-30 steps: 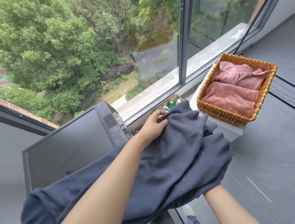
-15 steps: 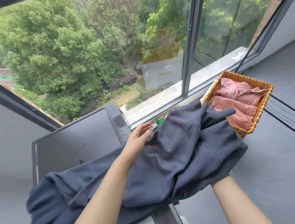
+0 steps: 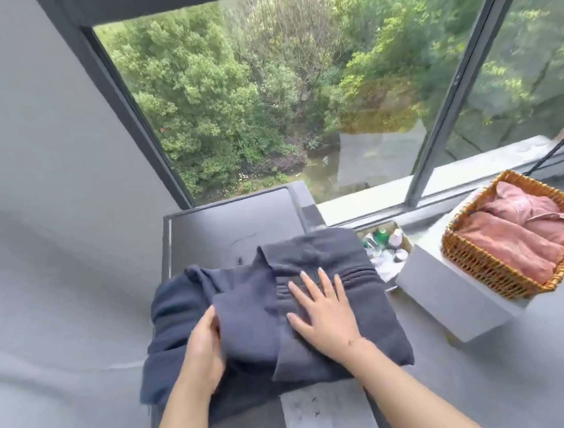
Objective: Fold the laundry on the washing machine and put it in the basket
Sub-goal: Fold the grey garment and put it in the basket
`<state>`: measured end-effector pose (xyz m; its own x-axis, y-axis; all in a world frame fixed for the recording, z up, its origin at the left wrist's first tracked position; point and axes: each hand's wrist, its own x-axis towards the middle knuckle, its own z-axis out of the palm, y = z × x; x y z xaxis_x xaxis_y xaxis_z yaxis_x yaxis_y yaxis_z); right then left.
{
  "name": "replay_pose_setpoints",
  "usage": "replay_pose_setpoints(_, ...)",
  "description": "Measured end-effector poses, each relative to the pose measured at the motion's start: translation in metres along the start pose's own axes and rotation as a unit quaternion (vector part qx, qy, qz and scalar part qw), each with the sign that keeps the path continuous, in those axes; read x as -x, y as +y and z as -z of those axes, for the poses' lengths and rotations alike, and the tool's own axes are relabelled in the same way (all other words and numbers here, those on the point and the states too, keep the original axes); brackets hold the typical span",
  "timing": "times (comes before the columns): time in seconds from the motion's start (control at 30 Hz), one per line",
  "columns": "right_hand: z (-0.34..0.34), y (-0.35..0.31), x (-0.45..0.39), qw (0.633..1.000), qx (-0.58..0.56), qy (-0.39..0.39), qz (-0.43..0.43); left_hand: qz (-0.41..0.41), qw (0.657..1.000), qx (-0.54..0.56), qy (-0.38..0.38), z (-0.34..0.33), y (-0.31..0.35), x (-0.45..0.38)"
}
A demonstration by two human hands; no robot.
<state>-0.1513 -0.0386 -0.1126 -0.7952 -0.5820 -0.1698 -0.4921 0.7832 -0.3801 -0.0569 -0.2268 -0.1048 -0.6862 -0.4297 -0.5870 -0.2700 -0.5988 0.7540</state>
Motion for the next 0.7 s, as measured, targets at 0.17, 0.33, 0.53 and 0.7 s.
replay_pose_setpoints(0.17,-0.023,-0.001,0.007,0.998,0.062,0.027,-0.012,-0.032,0.999,-0.005,0.038,0.048,-0.009,0.016)
replay_pose_setpoints(0.33,-0.025,-0.003,0.007,0.997,0.061,0.049,-0.015,-0.114,0.974,-0.046,0.192,0.096,0.005,0.031)
replay_pose_setpoints(0.53,-0.037,-0.041,0.003,0.993,-0.02,0.111,-0.026,0.034,0.947,-0.09,0.306,0.168,-0.008,0.02)
replay_pose_setpoints(0.7,-0.052,-0.073,0.007,0.988,-0.086,0.127,0.014,0.163,0.972,0.03,0.164,0.165,-0.017,0.023)
